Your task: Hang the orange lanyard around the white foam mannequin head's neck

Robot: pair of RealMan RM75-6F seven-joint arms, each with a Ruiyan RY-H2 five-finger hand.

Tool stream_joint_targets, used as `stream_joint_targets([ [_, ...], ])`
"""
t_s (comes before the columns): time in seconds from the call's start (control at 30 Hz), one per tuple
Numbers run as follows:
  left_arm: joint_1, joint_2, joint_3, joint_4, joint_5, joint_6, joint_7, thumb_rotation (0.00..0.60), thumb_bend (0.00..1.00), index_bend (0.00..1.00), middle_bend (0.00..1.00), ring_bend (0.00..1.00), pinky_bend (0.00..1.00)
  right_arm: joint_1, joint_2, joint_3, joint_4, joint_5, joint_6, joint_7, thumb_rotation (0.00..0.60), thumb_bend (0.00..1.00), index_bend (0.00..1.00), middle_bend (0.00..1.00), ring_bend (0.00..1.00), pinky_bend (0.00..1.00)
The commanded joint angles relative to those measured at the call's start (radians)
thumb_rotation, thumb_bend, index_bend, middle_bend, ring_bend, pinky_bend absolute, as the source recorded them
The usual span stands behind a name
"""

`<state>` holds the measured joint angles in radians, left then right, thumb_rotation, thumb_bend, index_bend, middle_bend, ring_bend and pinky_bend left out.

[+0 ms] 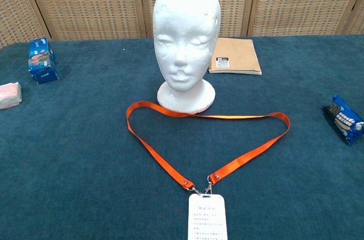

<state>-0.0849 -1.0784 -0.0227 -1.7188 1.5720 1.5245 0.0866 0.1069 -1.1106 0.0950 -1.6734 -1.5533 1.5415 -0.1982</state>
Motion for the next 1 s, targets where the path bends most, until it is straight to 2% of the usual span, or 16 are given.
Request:
stream_joint_targets([
  [0.03, 0.001, 0.0, 0.0, 0.0, -0.002, -0.001, -0.003, 0.6, 0.0, 0.0, 0.0, 0.0, 0.0, 0.0, 0.001, -0.002, -0.002, -0.001, -0.003, 0.005, 0.6, 0.0, 0.05, 0.0, 0.0, 0.0],
  [0.2, -0.001, -0.001, -0.001, 0.006, 0.003, 0.001, -0.004, 0.6, 0.0, 0.0, 0.0, 0.0, 0.0, 0.012, 0.004, -0.005, 0.0, 0.007, -0.035, 0.035, 0.6, 0.0, 0.06, 0.0, 0.0, 0.0],
  [0.37, -0.011, -0.011, -0.009, 0.014, -0.009, -0.014, 0.002, 0.6, 0.0, 0.0, 0.0, 0.0, 0.0, 0.072, 0.002, 0.016, 0.012, 0.013, -0.113, 0.049, 0.6, 0.0, 0.11, 0.0, 0.0, 0.0],
  [0.53, -0.034, -0.025, -0.02, 0.02, -0.046, -0.062, 0.013, 0.6, 0.0, 0.0, 0.0, 0.0, 0.0, 0.206, 0.006, 0.062, 0.005, 0.025, -0.281, 0.012, 0.6, 0.01, 0.28, 0.0, 0.0, 0.0],
  [0.67, -0.051, -0.045, -0.028, 0.04, -0.061, -0.087, 0.017, 0.6, 0.0, 0.0, 0.0, 0.0, 0.0, 0.33, -0.031, 0.105, 0.016, 0.09, -0.454, 0.009, 0.6, 0.13, 0.35, 0.0, 0.0, 0.0],
  [0.8, -0.062, -0.061, -0.033, 0.055, -0.077, -0.105, 0.026, 0.6, 0.0, 0.0, 0.0, 0.0, 0.0, 0.436, -0.114, 0.148, 0.076, 0.214, -0.604, 0.004, 0.6, 0.25, 0.38, 0.0, 0.0, 0.0],
  [1.0, -0.068, -0.066, -0.038, 0.059, -0.099, -0.119, 0.034, 0.6, 0.0, 0.0, 0.0, 0.0, 0.0, 0.538, -0.258, 0.181, 0.211, 0.382, -0.706, -0.065, 0.6, 0.34, 0.46, 0.0, 0.0, 0.0],
])
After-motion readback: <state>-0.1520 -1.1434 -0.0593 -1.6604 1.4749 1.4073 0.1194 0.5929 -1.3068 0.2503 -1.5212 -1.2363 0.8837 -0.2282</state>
